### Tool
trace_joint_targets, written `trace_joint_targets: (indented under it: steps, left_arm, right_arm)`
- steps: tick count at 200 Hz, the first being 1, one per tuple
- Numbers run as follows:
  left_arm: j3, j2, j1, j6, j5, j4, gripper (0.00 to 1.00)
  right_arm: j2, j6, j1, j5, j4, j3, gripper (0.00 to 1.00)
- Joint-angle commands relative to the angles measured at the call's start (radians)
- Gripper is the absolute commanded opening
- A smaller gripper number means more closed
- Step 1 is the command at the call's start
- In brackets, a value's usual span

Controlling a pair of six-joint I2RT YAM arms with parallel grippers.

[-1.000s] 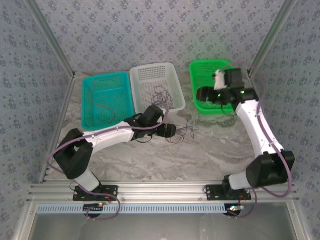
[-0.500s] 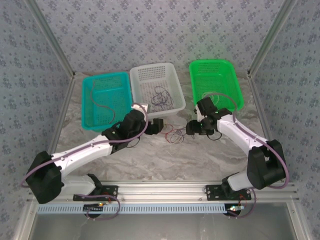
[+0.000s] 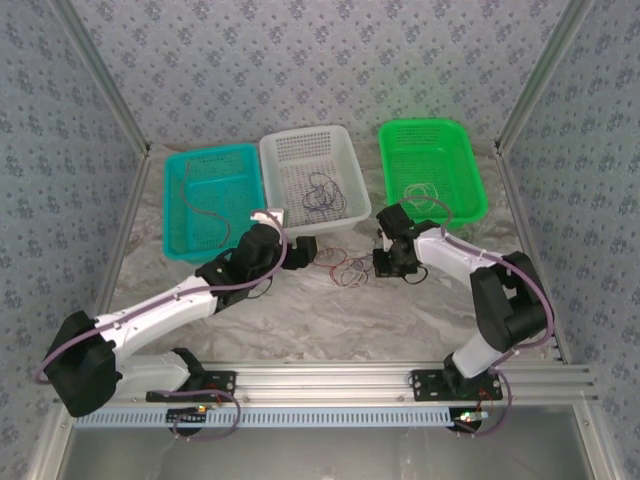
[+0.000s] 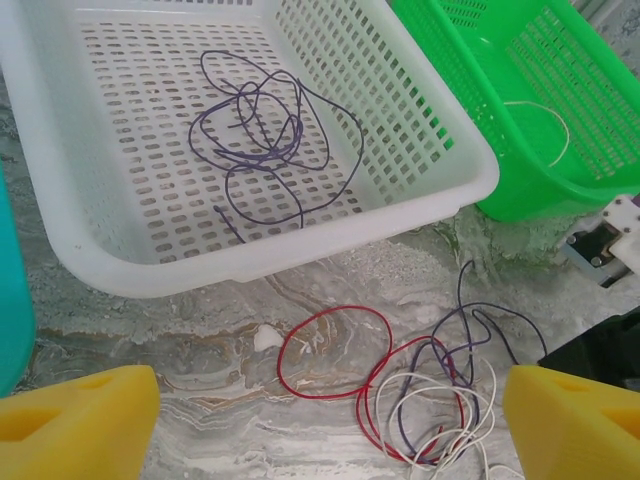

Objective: Untangle the cables

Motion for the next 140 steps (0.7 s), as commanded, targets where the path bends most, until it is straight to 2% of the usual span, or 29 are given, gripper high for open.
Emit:
trace_joint_targets:
  steps: [1, 10, 28, 65, 95, 140]
  left_arm:
    - [-0.01, -0.028, 0.005, -0.011, -0.024, 0.022, 0.89]
    - [-0.01, -0.026, 0.005, -0.011, -0.023, 0.02, 0.89]
    - [-0.009, -0.02, 0.005, -0.007, -0.018, 0.022, 0.89]
    - [0.02, 0.021, 0.004, 0.035, 0.042, 0.063, 0.89]
    - [0.052, 0.056, 0.004, 0.08, 0.113, 0.129, 0.89]
    - [0.127, 0.121, 0.005, 0.116, 0.215, 0.207, 0.89]
  right_arm:
    - [-0.063, 0.006, 0.009, 0.064, 0.035, -0.021, 0.06]
    - [-0.116, 0.005, 0.013, 0.072, 0.039, -0.031, 0.0]
    - [-0.233, -0.016, 0.024, 0.097, 0.017, -0.026, 0.0]
    - [-0.475, -0.109, 0.022, 0.063, -0.017, 0.021, 0.0]
    - [-0.543, -0.175, 0.015, -0.015, -0.09, 0.099, 0.0]
    - [-0.612, -0.197, 0.012, -0.059, -0.049, 0.115, 0.0]
